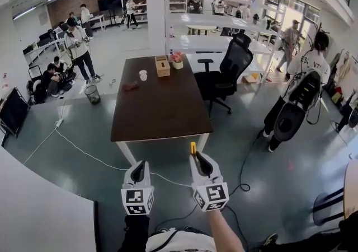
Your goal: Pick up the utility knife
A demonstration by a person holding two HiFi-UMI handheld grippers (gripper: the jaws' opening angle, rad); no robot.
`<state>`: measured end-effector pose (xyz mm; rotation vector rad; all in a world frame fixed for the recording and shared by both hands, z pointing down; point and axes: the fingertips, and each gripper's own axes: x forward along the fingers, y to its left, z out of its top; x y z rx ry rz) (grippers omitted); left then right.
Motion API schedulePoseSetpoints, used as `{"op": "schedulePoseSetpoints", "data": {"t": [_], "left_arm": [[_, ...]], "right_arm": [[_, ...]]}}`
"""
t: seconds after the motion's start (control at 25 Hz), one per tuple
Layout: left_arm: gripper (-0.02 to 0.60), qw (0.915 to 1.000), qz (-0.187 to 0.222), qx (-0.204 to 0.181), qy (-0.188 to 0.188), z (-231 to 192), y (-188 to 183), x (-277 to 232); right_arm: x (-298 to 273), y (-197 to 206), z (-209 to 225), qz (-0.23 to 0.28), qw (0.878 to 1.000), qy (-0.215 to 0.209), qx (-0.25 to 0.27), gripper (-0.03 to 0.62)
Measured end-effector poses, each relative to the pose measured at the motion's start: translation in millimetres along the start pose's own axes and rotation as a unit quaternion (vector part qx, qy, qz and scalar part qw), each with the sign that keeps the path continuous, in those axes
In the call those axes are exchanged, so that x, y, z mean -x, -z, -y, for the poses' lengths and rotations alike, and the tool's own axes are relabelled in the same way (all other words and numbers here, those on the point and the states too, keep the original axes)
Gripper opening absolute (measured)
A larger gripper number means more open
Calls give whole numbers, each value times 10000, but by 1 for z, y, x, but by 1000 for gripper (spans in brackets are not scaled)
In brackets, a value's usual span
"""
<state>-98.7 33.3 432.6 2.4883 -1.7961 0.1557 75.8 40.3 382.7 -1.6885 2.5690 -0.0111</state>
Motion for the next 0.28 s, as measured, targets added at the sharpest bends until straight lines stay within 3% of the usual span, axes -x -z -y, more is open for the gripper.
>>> {"op": "schedulePoseSetpoints", "data": {"t": [0.28], "left_arm": [[-2, 10000, 0, -5, -11, 1, 4, 4]], "right_arm": [[4, 4, -1, 5, 10000, -7, 9, 61]]}}
